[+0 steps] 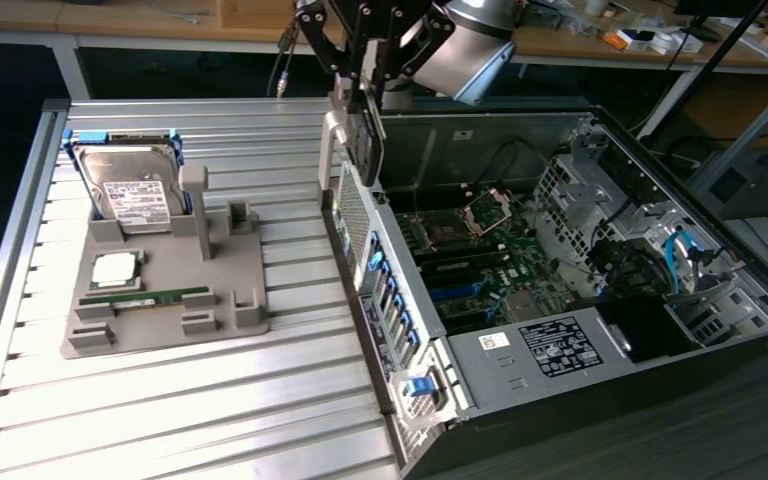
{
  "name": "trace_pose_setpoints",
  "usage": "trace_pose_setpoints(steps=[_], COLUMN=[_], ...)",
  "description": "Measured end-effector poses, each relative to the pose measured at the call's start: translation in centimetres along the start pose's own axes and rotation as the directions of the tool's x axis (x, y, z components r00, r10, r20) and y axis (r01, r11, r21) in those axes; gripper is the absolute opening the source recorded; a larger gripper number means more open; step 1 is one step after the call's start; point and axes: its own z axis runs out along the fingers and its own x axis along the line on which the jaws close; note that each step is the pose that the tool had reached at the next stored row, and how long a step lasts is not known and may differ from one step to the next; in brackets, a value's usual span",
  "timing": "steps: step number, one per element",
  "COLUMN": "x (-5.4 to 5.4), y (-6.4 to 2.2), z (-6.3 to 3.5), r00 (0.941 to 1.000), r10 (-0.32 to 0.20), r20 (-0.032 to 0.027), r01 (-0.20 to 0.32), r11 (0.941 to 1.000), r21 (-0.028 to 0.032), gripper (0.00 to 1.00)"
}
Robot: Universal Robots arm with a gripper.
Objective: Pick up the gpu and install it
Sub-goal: 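Pick up the gpu and move the gpu toward the slot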
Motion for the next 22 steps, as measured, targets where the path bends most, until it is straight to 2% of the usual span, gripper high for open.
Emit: trace_pose_setpoints(steps=[22], x=[-1.2], y=[0.09], z=[0.06], r00=[1.0000], r10=[0.000], r20=[-0.0001], r01=[0.000], r11=[1.0000], r21=[0.0001], gripper=[0.27])
